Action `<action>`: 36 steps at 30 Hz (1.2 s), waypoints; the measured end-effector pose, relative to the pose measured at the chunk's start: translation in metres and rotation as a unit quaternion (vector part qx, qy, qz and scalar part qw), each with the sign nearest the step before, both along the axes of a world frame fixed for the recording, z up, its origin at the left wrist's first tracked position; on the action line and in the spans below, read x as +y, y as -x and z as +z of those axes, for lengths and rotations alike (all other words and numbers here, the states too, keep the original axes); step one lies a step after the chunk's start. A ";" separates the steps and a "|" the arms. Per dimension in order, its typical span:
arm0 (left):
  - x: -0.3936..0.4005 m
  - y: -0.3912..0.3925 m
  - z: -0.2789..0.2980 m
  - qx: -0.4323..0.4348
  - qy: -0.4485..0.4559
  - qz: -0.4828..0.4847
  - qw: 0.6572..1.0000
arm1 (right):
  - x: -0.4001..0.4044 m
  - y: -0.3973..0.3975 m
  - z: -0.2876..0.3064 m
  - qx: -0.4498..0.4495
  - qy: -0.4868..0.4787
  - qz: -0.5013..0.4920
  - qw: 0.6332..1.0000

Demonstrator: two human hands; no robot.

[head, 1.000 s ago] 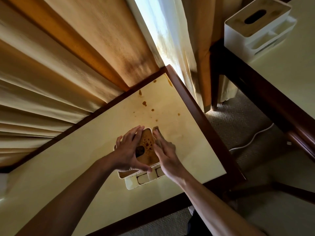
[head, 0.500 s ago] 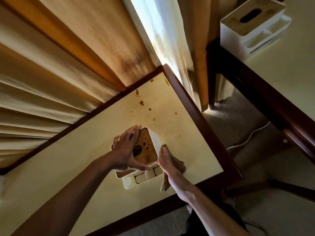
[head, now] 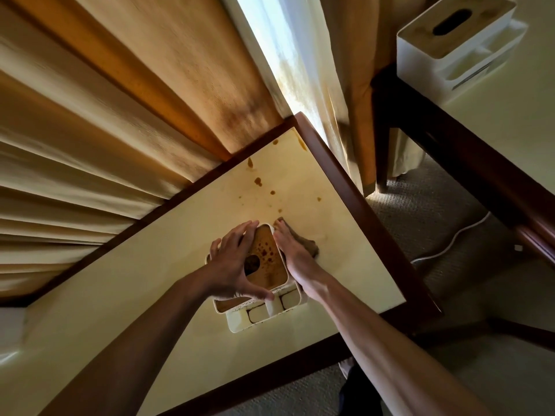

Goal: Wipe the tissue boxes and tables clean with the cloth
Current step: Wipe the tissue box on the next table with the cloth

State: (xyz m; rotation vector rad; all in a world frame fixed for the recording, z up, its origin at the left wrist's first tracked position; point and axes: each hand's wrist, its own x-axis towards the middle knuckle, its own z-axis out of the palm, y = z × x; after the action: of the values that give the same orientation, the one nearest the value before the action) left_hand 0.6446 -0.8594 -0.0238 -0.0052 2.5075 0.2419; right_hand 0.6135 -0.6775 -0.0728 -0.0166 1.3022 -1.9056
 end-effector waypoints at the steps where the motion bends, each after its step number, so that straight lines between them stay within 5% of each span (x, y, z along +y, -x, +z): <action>1: 0.000 0.000 0.000 0.002 0.000 -0.001 1.000 | 0.000 0.003 0.005 0.002 -0.002 -0.011 1.000; 15: 0.001 0.001 0.001 0.005 0.001 0.003 1.000 | 0.026 -0.051 0.003 0.094 0.048 -0.026 0.994; 36: 0.002 0.000 0.000 0.026 -0.016 0.002 1.000 | 0.016 -0.035 -0.008 -0.042 -0.012 -0.034 0.998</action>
State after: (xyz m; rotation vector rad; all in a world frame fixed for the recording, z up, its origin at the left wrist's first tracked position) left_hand 0.6446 -0.8569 -0.0237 0.0084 2.5544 0.2871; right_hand 0.6483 -0.6612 -0.0813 0.1201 1.2846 -1.9263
